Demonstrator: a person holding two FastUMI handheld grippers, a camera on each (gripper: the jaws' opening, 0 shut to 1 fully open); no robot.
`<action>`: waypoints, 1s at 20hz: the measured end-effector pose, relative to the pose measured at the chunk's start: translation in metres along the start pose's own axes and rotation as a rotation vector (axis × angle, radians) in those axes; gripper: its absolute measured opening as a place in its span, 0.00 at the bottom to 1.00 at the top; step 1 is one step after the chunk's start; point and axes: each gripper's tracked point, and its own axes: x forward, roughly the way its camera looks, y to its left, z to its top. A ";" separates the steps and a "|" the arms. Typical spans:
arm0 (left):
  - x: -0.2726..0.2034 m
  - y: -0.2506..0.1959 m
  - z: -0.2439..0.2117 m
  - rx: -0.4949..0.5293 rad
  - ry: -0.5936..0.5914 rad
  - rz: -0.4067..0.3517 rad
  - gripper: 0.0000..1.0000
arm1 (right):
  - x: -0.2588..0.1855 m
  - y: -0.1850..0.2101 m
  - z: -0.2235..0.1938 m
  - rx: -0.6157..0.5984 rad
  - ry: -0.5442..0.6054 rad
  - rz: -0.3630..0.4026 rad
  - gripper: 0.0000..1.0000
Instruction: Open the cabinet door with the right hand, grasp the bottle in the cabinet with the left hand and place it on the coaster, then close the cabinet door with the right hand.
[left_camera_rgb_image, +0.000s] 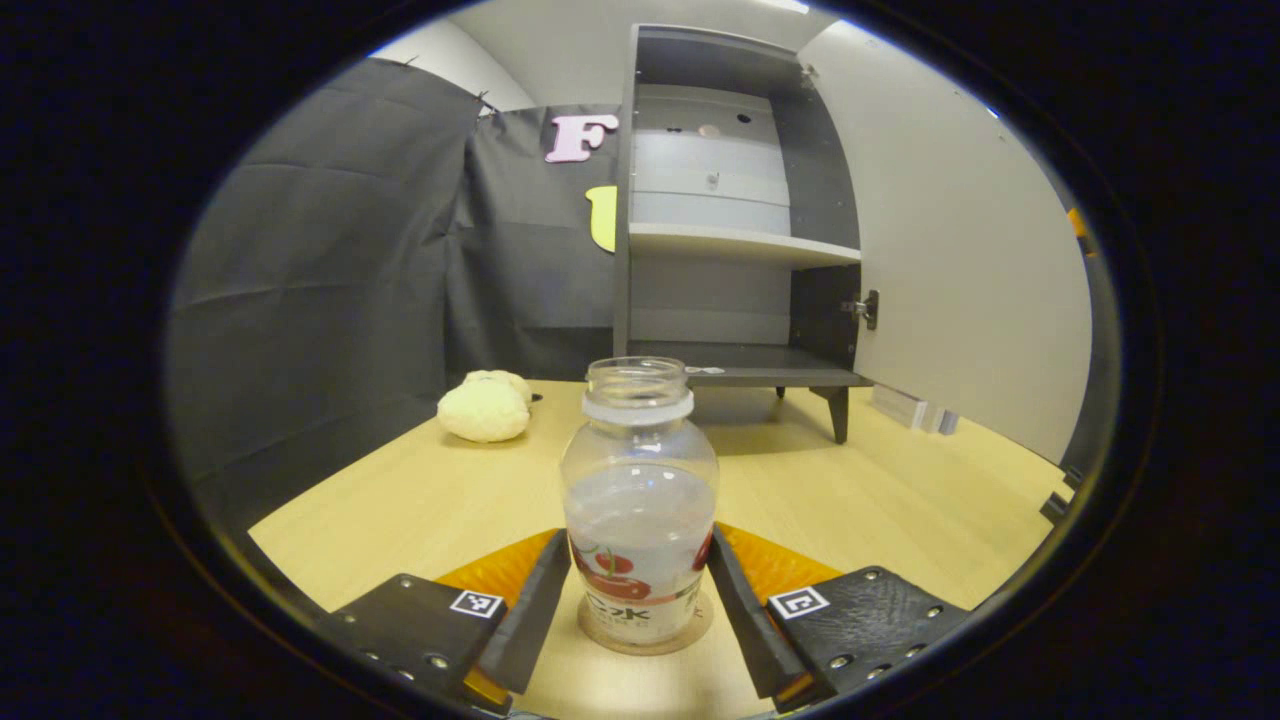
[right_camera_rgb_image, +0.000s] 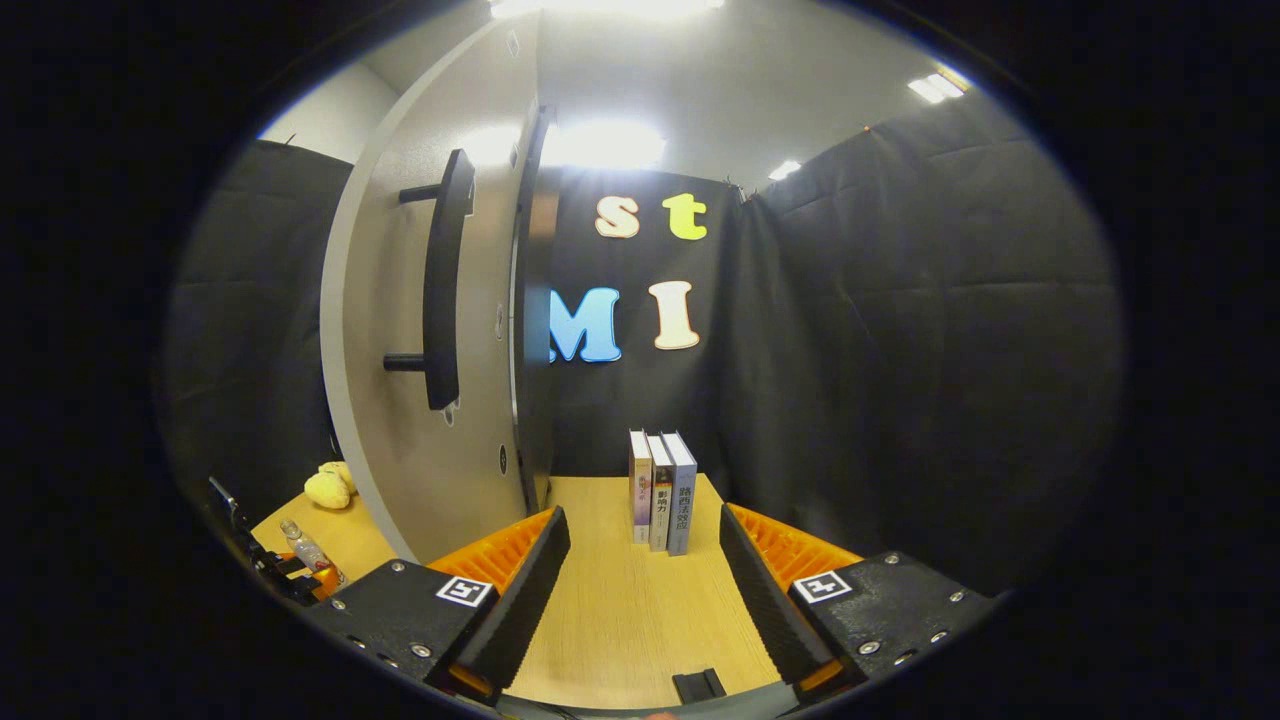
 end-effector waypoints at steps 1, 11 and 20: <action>-0.002 -0.002 0.005 0.006 -0.005 -0.002 0.81 | 0.000 0.001 -0.001 -0.002 0.005 0.004 0.94; -0.037 -0.012 0.115 0.027 -0.139 0.007 0.89 | 0.006 0.011 0.023 0.070 -0.072 0.028 0.94; -0.086 0.040 0.188 -0.041 -0.154 0.078 0.88 | 0.014 0.015 0.060 0.118 -0.151 -0.028 0.93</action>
